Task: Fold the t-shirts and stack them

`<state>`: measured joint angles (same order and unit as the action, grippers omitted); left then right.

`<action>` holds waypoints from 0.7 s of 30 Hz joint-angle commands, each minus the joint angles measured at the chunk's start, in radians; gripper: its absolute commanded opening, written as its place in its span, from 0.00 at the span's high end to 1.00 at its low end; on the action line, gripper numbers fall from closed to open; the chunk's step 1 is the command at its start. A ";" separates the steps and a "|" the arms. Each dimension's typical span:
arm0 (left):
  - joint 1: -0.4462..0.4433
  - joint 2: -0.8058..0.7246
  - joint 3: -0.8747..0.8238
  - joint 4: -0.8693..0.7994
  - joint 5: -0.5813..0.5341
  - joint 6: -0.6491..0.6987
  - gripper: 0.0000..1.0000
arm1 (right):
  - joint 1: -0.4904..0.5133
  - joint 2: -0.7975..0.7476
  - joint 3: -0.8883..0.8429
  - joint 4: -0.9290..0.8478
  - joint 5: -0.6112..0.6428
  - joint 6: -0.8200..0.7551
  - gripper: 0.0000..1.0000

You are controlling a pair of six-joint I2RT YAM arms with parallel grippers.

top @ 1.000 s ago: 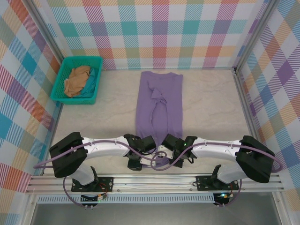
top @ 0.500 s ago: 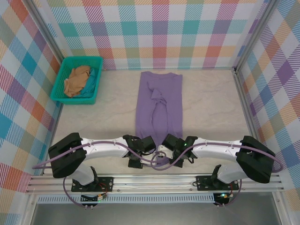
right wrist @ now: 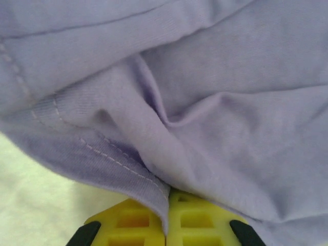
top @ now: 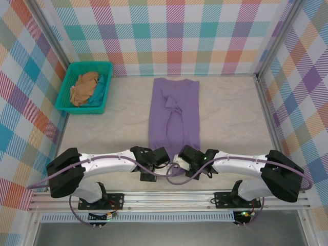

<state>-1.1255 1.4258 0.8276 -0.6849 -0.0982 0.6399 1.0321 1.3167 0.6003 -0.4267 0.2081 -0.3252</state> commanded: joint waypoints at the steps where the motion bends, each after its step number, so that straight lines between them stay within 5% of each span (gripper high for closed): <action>1: -0.013 -0.068 0.024 -0.064 -0.039 -0.042 1.00 | -0.007 -0.061 0.016 0.003 0.072 0.023 1.00; 11: -0.010 -0.314 0.025 -0.014 -0.122 -0.113 1.00 | -0.010 -0.189 0.082 -0.085 0.096 0.097 1.00; 21: 0.122 -0.300 0.073 0.110 -0.157 -0.122 1.00 | -0.091 -0.194 0.195 -0.161 0.185 0.085 1.00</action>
<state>-1.0477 1.1172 0.8577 -0.6304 -0.2478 0.5339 0.9680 1.1301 0.7525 -0.5476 0.3557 -0.2432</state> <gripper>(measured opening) 0.046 0.063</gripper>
